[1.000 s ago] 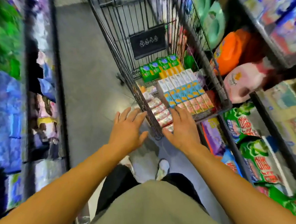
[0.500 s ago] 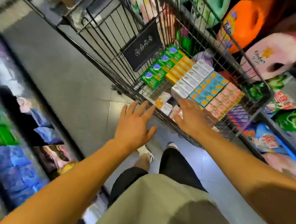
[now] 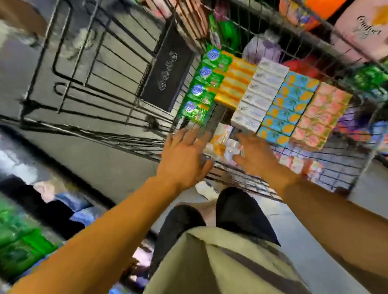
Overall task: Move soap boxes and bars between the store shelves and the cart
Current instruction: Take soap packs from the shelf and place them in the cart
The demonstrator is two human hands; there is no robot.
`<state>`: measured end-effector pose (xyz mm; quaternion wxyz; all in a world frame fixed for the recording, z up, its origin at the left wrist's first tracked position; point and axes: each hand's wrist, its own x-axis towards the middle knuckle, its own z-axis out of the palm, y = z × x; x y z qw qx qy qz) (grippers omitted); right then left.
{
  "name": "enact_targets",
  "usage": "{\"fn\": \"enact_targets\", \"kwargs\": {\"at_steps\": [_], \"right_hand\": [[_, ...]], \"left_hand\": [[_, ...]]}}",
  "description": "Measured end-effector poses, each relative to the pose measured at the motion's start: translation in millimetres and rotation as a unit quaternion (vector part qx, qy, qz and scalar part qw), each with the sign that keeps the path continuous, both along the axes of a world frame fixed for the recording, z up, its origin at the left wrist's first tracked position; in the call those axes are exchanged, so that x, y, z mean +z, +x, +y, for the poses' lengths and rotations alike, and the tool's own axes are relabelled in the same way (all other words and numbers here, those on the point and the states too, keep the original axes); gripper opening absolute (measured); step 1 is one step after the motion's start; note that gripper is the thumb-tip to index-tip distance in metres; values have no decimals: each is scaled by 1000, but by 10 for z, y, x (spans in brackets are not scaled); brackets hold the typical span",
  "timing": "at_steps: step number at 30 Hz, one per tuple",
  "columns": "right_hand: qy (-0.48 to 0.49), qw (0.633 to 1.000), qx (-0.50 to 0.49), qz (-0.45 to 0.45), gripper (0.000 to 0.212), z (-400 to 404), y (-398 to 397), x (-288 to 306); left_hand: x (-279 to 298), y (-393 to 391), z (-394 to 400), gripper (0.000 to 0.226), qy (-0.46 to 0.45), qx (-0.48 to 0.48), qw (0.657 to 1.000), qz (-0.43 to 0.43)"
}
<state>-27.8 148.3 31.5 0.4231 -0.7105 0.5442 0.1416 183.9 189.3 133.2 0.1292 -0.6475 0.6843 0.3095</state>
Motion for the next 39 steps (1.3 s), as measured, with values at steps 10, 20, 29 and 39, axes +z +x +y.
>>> {"fn": "enact_targets", "kwargs": {"at_steps": [10,20,29,39], "right_hand": [[60,997,35,36,60,-155,183,-773],[99,992,14,72,49,-143,418,-1105],[198,908,-265,-256,35,-515,522,-412],[138,969,-190,-79,43,-137,594,-1140]], "left_hand": [[-510,282,-619,71,89,-45,995,29],[-807,347,-653,81,169,29,982,85],[-836,382,-833,61,214,205,939,175],[-1050,713,-825,50,170,445,871,120]]}}
